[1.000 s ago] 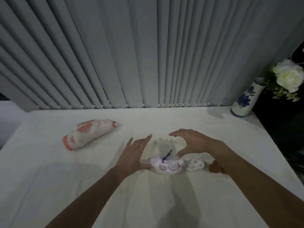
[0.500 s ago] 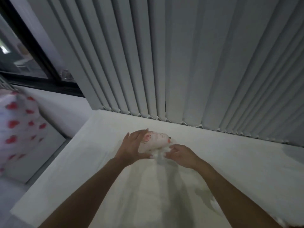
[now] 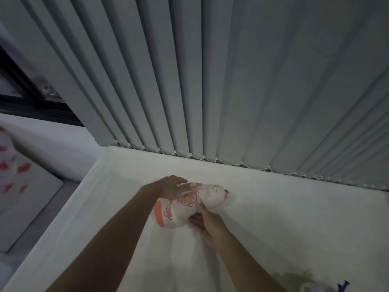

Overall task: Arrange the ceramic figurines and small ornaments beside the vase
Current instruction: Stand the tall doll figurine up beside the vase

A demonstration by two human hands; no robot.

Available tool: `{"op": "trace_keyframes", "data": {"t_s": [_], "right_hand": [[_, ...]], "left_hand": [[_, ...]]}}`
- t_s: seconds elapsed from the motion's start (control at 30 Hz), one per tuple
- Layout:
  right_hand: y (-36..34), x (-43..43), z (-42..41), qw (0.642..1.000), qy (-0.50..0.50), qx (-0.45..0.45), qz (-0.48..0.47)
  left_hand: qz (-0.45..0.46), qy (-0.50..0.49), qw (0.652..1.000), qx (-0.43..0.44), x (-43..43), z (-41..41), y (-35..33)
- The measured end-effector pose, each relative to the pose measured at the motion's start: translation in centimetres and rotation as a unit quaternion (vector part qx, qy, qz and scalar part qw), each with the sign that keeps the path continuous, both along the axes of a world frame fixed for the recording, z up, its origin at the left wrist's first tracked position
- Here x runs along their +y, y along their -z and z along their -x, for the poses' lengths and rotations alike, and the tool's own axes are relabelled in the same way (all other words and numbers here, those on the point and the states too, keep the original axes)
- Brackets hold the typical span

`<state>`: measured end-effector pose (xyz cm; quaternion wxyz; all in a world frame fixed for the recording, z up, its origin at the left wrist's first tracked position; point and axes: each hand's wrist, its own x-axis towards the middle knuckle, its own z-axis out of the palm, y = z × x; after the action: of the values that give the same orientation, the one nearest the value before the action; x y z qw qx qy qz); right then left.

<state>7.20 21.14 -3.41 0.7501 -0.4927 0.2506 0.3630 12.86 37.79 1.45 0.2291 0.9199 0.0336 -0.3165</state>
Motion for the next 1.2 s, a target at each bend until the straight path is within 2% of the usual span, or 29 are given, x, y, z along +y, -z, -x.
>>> {"op": "trace_keyframes", "data": {"t_s": [0.1, 0.27, 0.4, 0.53, 0.67, 0.77, 0.97, 1.1, 1.2], "right_hand": [[0.5, 0.6, -0.6, 1.0, 0.021, 0.012, -0.014], [0.3, 0.9, -0.6, 0.999, 0.019, 0.008, -0.042], [-1.1, -0.4, -0.1, 0.998, 0.02, -0.017, -0.061], [-4.3, -3.3, 0.0, 0.992, -0.05, -0.115, 0.013], [-8.0, -7.6, 0.1, 0.954, -0.146, -0.244, 0.098], [-10.1, -10.8, 0.5, 0.918, -0.197, -0.304, 0.163], [-11.3, -15.5, 3.3, 0.876, -0.257, -0.341, 0.223], [-11.0, -17.5, 5.6, 0.843, -0.302, -0.351, 0.275], [-10.3, -18.5, 6.9, 0.832, -0.321, -0.347, 0.289]], "left_hand": [[0.025, 0.001, 0.999, 0.038, 0.4, -0.5, 0.3], [0.04, -0.011, 0.998, 0.037, 0.9, -0.1, 0.3], [0.125, -0.025, 0.992, 0.025, 0.7, 1.6, -1.9], [0.226, -0.073, 0.971, 0.006, -1.0, 4.4, -4.5], [0.288, -0.108, 0.95, -0.06, -4.2, 7.5, -5.4], [0.305, -0.132, 0.933, -0.135, -7.6, 10.0, -4.7], [0.328, -0.198, 0.888, -0.256, -14.5, 15.2, -1.4], [0.367, -0.24, 0.853, -0.283, -17.4, 18.4, 0.9], [0.38, -0.258, 0.839, -0.293, -18.7, 20.1, 2.3]]}}
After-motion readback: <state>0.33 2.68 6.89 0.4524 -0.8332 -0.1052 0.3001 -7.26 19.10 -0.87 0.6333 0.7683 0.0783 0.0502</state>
